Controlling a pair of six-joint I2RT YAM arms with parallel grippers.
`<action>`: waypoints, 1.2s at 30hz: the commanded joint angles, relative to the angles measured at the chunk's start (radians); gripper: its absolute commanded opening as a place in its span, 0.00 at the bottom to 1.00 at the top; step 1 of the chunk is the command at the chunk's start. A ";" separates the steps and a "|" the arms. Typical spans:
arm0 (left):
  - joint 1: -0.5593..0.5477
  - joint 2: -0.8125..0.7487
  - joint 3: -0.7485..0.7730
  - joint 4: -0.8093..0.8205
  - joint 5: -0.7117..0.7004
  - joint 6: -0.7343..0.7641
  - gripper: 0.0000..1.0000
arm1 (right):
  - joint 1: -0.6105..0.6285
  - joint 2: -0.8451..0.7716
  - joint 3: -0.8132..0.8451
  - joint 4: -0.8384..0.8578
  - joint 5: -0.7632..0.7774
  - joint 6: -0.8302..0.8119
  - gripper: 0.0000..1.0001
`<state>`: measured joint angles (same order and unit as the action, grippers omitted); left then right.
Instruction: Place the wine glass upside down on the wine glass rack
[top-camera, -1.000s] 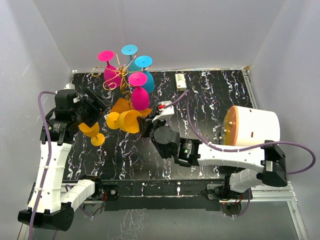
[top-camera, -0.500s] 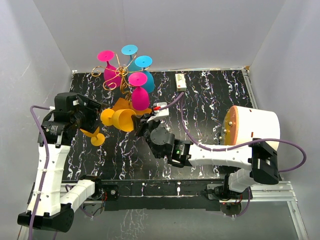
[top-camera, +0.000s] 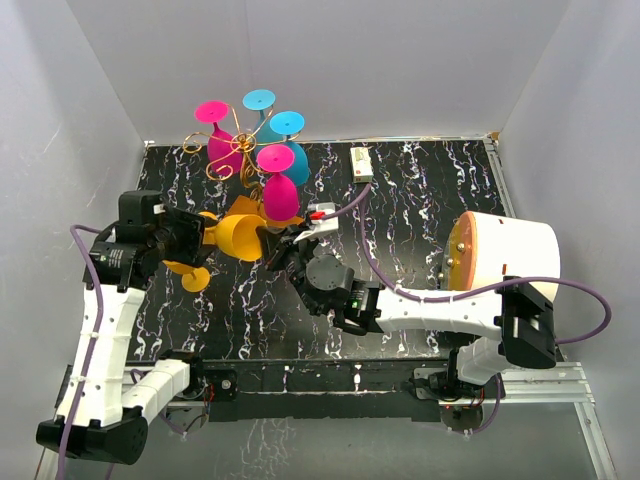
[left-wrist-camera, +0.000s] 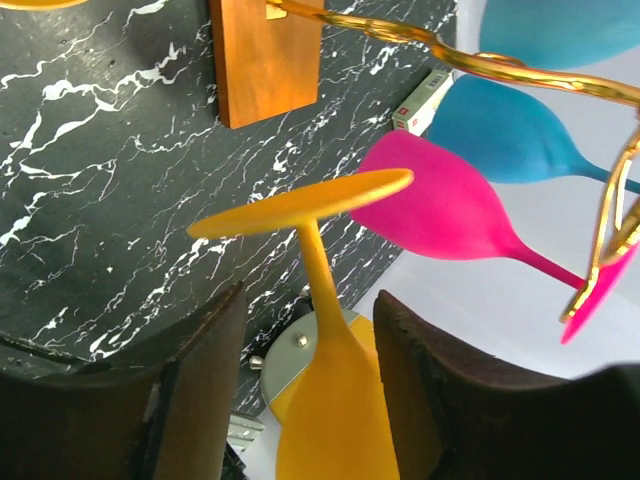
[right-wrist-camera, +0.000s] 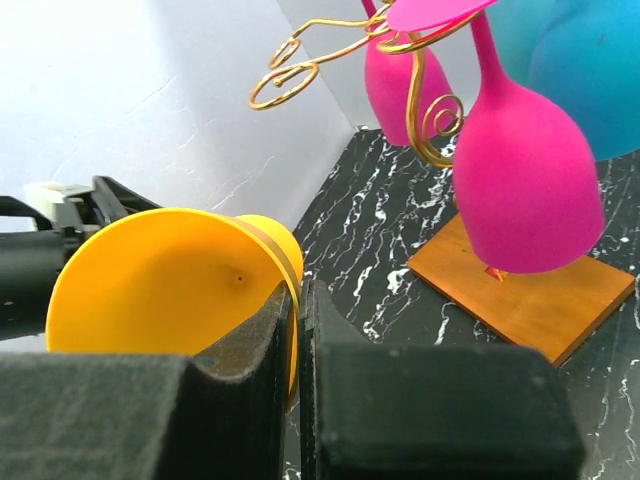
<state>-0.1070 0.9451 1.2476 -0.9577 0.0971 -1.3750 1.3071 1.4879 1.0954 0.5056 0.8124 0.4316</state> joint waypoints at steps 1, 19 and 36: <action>-0.002 -0.019 -0.035 0.011 0.036 -0.036 0.48 | 0.004 -0.028 -0.019 0.078 -0.046 0.034 0.00; -0.001 -0.016 -0.035 0.054 0.038 -0.025 0.00 | 0.003 -0.071 -0.058 0.064 -0.129 0.115 0.00; -0.039 -0.008 0.001 0.156 -0.137 0.240 0.00 | 0.003 -0.164 0.050 -0.481 -0.067 0.317 0.63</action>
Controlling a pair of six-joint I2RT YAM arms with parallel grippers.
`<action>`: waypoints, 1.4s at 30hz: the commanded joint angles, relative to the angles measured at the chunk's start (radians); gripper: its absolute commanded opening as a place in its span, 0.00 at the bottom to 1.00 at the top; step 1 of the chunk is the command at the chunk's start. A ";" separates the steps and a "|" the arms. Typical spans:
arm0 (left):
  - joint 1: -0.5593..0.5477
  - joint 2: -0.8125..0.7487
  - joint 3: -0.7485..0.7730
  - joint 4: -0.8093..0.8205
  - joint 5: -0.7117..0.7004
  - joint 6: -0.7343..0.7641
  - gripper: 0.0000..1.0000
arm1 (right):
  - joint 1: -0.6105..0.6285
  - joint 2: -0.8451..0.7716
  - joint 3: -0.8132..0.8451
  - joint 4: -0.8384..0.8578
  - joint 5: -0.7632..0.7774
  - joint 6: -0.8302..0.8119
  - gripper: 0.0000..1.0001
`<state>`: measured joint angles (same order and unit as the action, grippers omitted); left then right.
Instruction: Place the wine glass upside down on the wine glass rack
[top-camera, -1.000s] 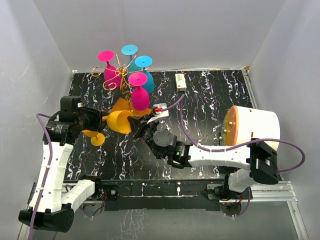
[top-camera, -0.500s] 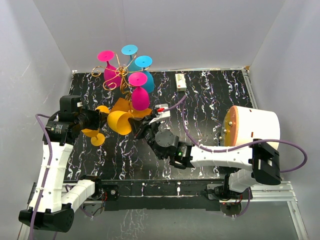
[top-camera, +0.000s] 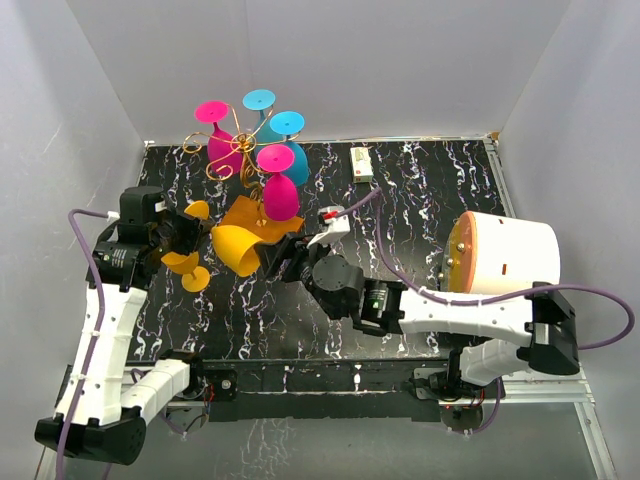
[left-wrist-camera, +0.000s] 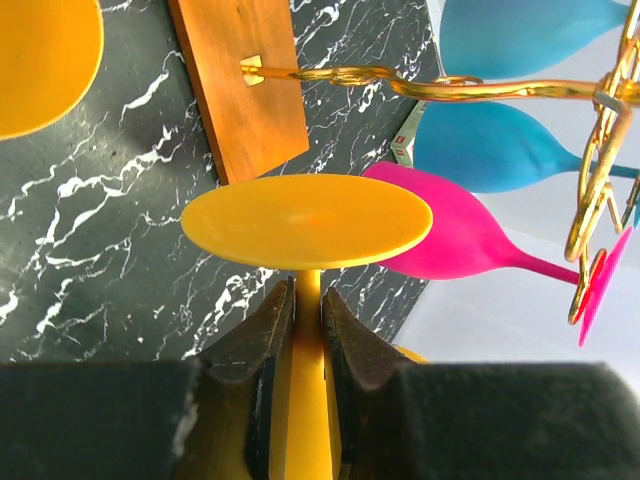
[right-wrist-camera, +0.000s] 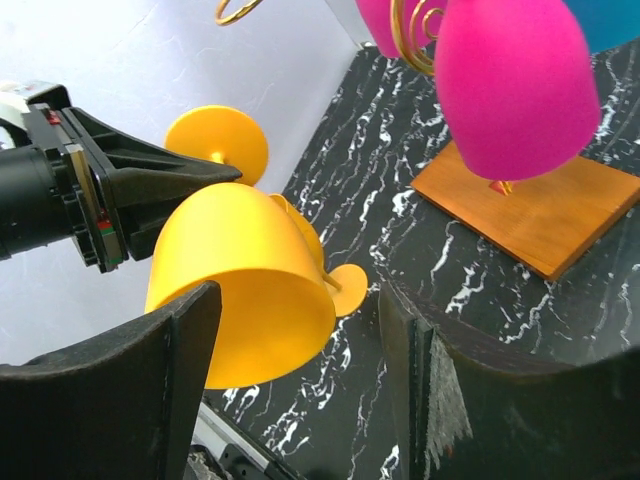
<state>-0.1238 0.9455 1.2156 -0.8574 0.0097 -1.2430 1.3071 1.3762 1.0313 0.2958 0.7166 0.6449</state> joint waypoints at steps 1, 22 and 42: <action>-0.028 -0.011 0.031 0.065 -0.049 0.124 0.00 | 0.003 -0.052 0.148 -0.342 0.024 0.117 0.63; -0.100 -0.104 -0.079 0.463 0.437 0.730 0.00 | -0.004 -0.121 0.345 -0.395 -0.060 0.086 0.66; -0.147 -0.243 -0.278 1.095 0.666 1.253 0.00 | -0.006 -0.108 0.484 -0.477 0.009 0.256 0.66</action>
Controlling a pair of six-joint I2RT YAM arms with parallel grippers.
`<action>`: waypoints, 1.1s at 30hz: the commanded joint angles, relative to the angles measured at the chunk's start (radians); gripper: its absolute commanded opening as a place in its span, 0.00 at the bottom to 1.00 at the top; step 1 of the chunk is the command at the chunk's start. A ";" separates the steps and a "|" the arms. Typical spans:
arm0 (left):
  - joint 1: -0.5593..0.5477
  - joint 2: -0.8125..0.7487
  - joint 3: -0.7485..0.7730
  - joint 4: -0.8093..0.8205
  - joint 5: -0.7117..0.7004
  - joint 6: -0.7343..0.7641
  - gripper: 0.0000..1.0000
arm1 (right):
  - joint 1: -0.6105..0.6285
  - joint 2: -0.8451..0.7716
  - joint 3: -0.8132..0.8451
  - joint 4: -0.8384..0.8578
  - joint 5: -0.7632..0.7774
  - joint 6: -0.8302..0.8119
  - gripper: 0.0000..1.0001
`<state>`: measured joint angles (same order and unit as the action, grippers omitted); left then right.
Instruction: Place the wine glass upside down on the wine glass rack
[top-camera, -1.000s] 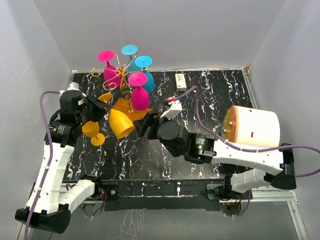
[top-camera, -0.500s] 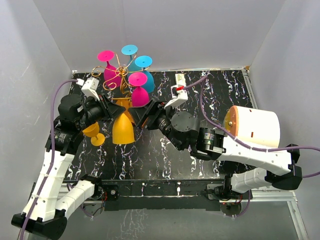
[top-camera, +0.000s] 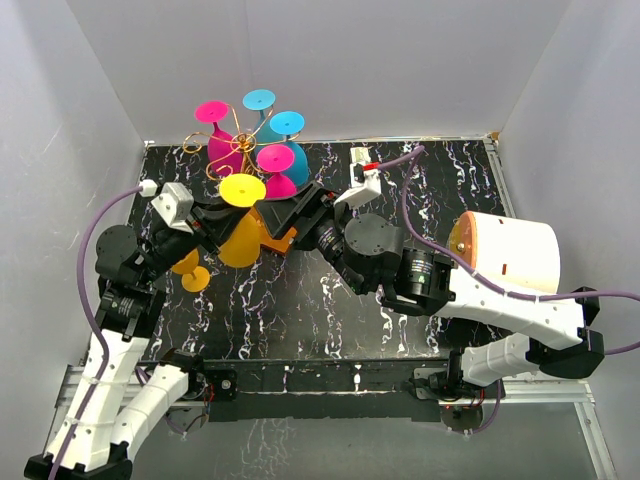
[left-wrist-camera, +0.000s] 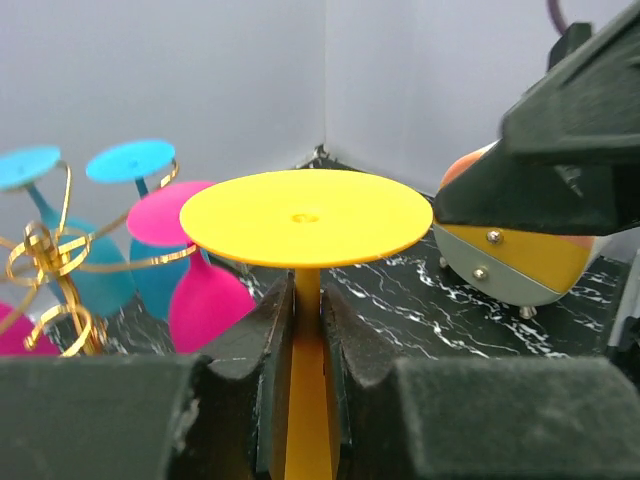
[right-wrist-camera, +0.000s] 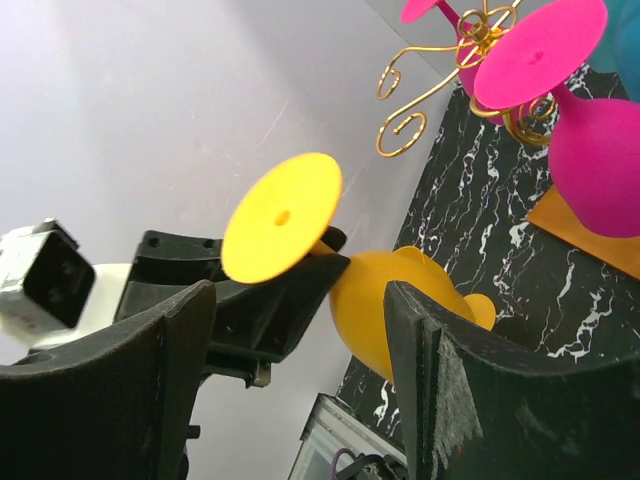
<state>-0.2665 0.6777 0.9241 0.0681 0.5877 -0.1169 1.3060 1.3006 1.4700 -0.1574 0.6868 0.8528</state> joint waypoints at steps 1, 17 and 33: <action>-0.004 0.033 0.022 0.161 0.106 0.147 0.00 | -0.005 -0.032 0.051 -0.032 0.039 0.055 0.65; -0.004 0.008 -0.021 0.305 0.303 0.066 0.00 | -0.007 -0.052 -0.022 0.072 -0.059 0.086 0.55; -0.004 0.012 -0.020 0.306 0.328 -0.030 0.07 | -0.008 -0.081 -0.084 0.158 -0.104 0.090 0.26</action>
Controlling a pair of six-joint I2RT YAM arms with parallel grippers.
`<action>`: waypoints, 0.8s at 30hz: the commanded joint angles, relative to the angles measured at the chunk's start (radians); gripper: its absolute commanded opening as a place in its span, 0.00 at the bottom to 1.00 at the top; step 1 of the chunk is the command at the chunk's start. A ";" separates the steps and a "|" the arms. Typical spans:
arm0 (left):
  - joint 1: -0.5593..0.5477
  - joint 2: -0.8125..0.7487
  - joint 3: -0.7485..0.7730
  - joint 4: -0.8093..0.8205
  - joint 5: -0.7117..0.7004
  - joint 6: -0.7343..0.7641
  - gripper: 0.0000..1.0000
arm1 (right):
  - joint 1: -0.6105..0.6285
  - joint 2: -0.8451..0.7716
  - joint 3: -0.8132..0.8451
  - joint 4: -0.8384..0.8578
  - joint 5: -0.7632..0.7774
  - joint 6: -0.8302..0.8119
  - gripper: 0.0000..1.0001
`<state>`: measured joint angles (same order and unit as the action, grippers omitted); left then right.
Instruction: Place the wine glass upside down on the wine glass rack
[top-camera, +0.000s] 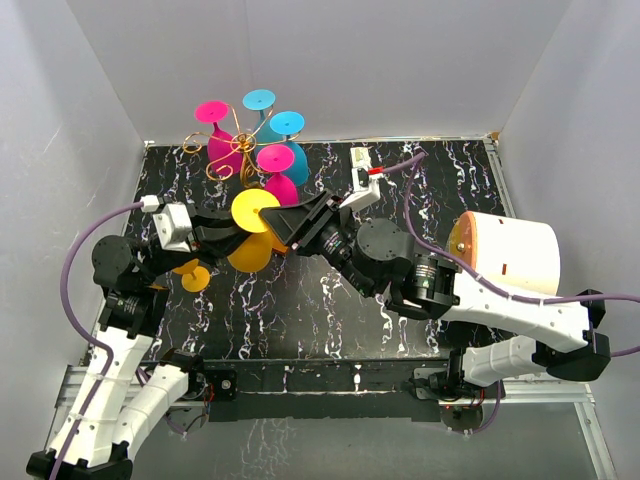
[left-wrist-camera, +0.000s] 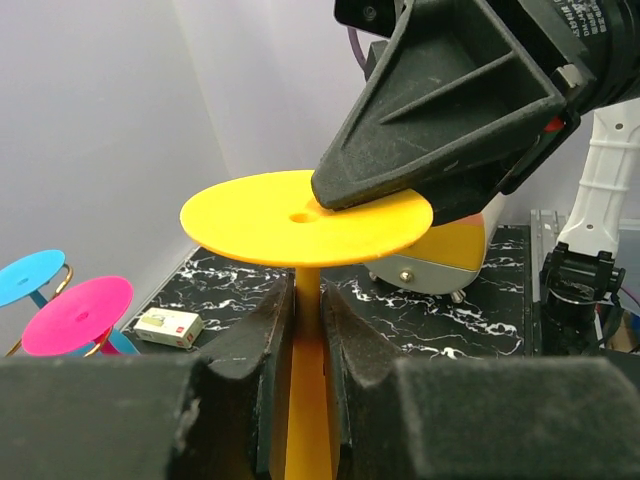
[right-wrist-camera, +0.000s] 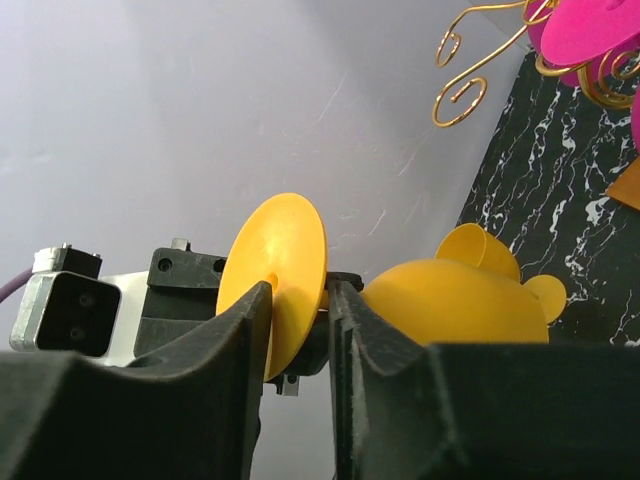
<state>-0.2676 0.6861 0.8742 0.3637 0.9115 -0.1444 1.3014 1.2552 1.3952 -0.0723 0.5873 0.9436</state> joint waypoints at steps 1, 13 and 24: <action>-0.002 0.003 0.029 0.009 0.004 -0.001 0.07 | -0.003 -0.039 -0.013 0.077 0.001 -0.001 0.24; -0.003 0.013 0.084 -0.287 -0.254 0.027 0.57 | -0.011 -0.035 -0.048 0.074 0.020 0.022 0.00; -0.003 0.027 0.136 -0.631 -0.577 -0.306 0.71 | -0.017 -0.145 -0.197 -0.002 0.112 0.131 0.00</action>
<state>-0.2707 0.6716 0.9234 -0.0582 0.5892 -0.2245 1.2865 1.1603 1.2190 -0.0650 0.6445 1.0275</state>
